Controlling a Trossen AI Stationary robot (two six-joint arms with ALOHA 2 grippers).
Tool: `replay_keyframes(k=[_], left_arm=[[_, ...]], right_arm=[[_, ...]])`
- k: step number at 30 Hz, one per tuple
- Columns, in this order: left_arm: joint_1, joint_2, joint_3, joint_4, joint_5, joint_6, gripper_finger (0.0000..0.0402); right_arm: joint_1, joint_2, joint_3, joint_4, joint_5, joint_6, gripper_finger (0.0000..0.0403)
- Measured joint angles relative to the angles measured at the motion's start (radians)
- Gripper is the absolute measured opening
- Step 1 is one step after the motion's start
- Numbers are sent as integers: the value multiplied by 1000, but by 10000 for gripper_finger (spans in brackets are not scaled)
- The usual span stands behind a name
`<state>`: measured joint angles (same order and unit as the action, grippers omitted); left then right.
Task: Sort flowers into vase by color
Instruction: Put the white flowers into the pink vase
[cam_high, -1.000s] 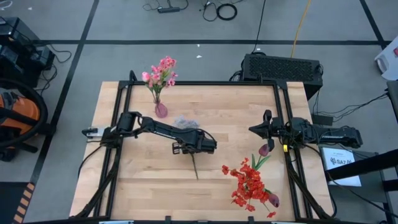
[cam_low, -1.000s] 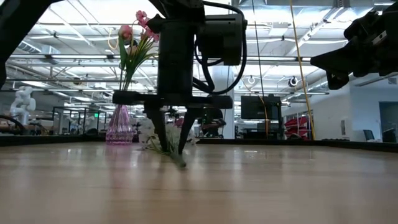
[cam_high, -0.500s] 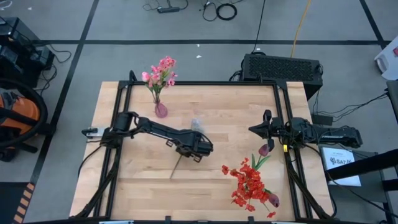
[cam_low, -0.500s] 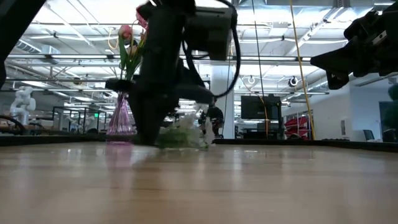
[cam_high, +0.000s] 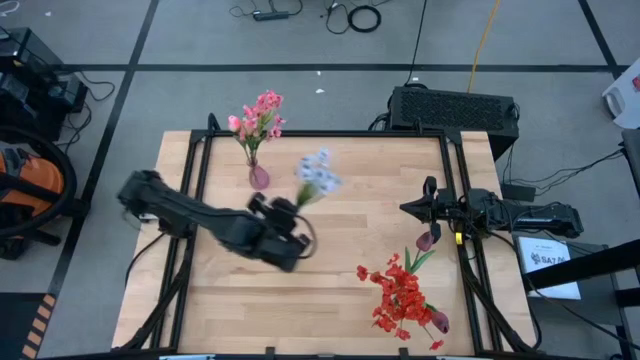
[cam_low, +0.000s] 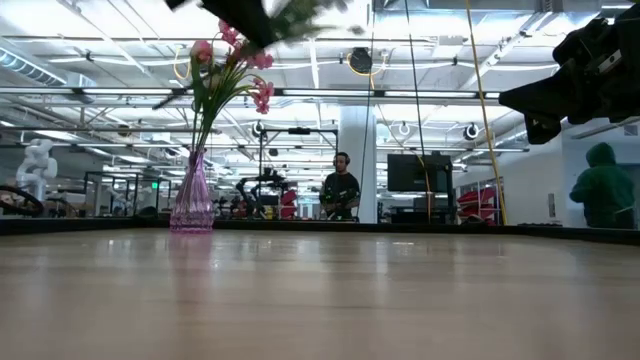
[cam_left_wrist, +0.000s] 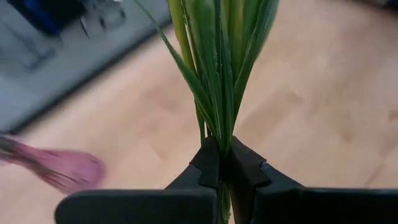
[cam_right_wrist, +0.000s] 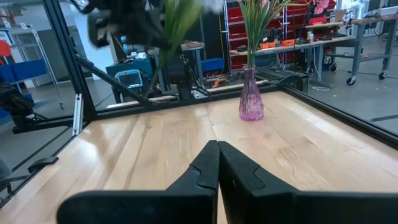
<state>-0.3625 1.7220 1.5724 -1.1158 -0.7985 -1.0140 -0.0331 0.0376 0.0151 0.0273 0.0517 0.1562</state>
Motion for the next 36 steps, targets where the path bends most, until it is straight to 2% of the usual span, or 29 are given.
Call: replay_keyframes(k=[4,7,9,13,15,18,21,23,27,32,36], left_arm=[[-34,-185,-164,8,-110,-39,11],[-49,-341,-346,144,-142,-23,11],[-66,-441,-485,359,-141,105,10],[-85,-599,-759,958,-88,521,10],[-84,-659,-888,1203,-62,678,10],[-62,-761,-1069,1457,-57,792,10],[-35,-871,-1232,1705,6,898,10],[-20,-938,-1324,1883,40,1010,10],[-1,-1039,-1453,2190,39,1287,10],[1,-1105,-1483,2225,29,1701,10],[13,-1136,-1483,2231,-59,1764,10]], right_arm=[[0,1,0,-1,0,0,0],[0,1,0,-1,0,0,0],[0,1,0,-1,0,0,0],[0,1,0,-1,0,0,0],[0,1,0,-1,0,0,0],[0,1,0,-1,0,0,0],[0,1,0,-1,0,0,0],[0,1,0,-1,0,0,0],[0,1,0,-1,0,0,0],[0,1,0,-1,0,0,0],[0,1,0,-1,0,0,0]])
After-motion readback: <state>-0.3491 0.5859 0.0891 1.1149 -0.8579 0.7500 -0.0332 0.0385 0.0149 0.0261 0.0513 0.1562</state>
